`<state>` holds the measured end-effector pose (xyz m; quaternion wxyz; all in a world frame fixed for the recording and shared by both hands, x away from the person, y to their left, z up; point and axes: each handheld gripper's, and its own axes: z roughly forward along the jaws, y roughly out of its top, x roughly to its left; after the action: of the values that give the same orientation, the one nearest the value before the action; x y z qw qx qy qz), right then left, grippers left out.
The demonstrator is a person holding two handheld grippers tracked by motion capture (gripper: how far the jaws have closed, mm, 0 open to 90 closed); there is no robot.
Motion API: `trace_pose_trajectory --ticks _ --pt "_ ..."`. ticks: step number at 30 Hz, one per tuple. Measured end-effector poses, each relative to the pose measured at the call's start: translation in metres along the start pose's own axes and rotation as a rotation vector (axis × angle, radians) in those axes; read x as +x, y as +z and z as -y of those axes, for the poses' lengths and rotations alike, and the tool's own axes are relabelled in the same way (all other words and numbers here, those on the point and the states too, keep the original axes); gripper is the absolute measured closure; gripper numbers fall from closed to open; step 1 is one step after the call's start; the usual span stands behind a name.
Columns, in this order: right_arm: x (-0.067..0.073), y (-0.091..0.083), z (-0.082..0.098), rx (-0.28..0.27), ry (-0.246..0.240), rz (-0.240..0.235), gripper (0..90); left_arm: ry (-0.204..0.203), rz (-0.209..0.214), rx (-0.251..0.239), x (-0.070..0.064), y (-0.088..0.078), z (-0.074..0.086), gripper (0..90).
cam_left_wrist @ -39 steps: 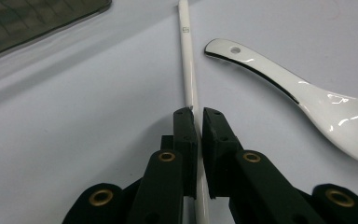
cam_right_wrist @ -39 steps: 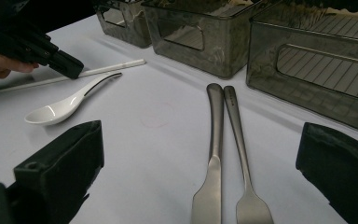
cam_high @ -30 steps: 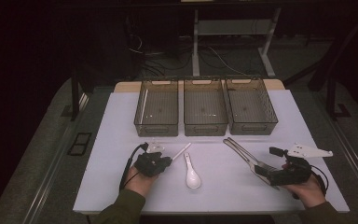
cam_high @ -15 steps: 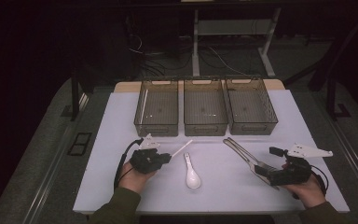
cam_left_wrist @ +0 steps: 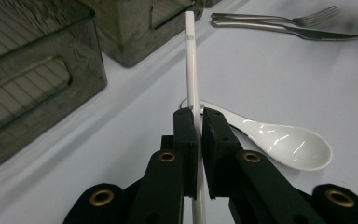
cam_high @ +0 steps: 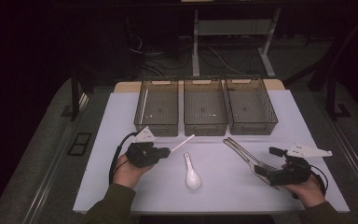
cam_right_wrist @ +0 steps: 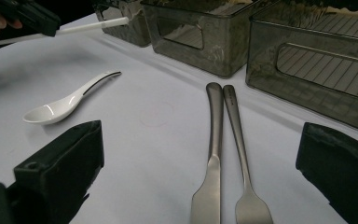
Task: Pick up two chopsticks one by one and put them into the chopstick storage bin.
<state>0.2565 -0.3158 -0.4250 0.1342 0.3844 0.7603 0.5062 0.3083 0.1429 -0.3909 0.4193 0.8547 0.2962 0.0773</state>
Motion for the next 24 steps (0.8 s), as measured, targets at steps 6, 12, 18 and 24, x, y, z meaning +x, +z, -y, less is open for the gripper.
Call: trace_pose_trajectory --ticks 6,12,18,24 --pt "0.000 0.001 0.000 0.004 0.002 0.002 0.9 0.014 0.012 -0.002 0.007 -0.001 -0.009 83.6" --pt "0.000 0.001 0.001 0.004 0.002 0.003 0.9 0.019 0.010 -0.010 0.015 -0.001 -0.027 83.6" --pt "0.000 0.001 0.001 0.005 0.004 0.003 0.9 0.014 -0.002 -0.033 0.025 -0.004 -0.047 83.6" --pt "0.000 0.001 0.001 0.008 0.013 0.002 0.9 0.004 -0.028 -0.056 0.038 -0.007 -0.065 83.6"
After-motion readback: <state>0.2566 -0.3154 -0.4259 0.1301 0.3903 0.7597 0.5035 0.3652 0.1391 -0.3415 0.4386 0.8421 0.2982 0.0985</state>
